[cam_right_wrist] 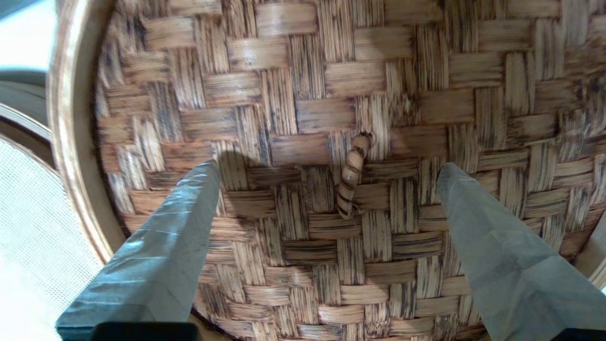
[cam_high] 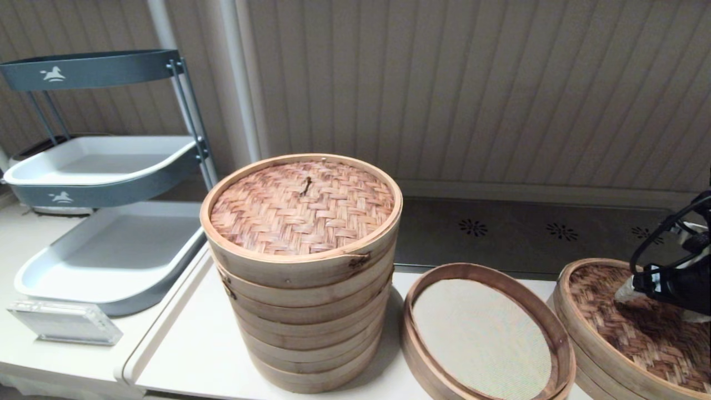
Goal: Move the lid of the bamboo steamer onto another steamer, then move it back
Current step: Pick up the steamer
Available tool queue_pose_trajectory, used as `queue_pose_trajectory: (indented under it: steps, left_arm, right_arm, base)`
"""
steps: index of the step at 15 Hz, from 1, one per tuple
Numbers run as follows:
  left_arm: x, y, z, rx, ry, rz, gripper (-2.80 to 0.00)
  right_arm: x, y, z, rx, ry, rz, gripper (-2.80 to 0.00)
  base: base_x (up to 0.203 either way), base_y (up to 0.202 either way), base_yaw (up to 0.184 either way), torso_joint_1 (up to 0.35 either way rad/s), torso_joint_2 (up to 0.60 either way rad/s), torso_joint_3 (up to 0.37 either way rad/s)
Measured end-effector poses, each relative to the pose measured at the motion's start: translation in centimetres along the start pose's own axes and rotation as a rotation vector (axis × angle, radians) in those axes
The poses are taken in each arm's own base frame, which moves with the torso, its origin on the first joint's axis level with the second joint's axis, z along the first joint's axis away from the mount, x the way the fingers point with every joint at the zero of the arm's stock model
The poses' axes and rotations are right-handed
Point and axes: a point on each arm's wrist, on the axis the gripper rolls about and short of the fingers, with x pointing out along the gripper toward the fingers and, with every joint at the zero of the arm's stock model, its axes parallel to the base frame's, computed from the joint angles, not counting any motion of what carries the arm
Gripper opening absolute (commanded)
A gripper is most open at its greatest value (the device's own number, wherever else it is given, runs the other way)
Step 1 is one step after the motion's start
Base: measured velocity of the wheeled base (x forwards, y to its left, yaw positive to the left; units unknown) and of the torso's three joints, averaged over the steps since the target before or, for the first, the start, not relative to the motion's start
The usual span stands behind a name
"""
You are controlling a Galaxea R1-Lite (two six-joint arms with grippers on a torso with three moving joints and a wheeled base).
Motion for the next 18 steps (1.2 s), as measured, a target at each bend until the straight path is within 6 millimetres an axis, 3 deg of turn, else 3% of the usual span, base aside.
queue_pose_trajectory:
  steps: [8, 9, 18]
  left_arm:
    - [0.0, 0.0, 0.0, 0.0, 0.0, 0.0, -2.8]
    - [0.0, 0.0, 0.0, 0.0, 0.0, 0.0, -2.8]
    - [0.0, 0.0, 0.01, 0.0, -0.001, 0.0, -2.8]
  right_arm:
    - [0.52, -0.34, 0.13, -0.012, 0.013, -0.008, 0.0]
    - [0.58, -0.38, 0.11, -0.011, 0.014, -0.009, -2.8]
    - [0.72, -0.34, -0.11, -0.008, 0.019, -0.002, -2.8]
  base:
    - [0.0, 0.0, 0.0, 0.0, 0.0, 0.0]
    - [0.0, 0.0, 0.0, 0.0, 0.0, 0.0]
    - [0.0, 0.0, 0.0, 0.0, 0.0, 0.0]
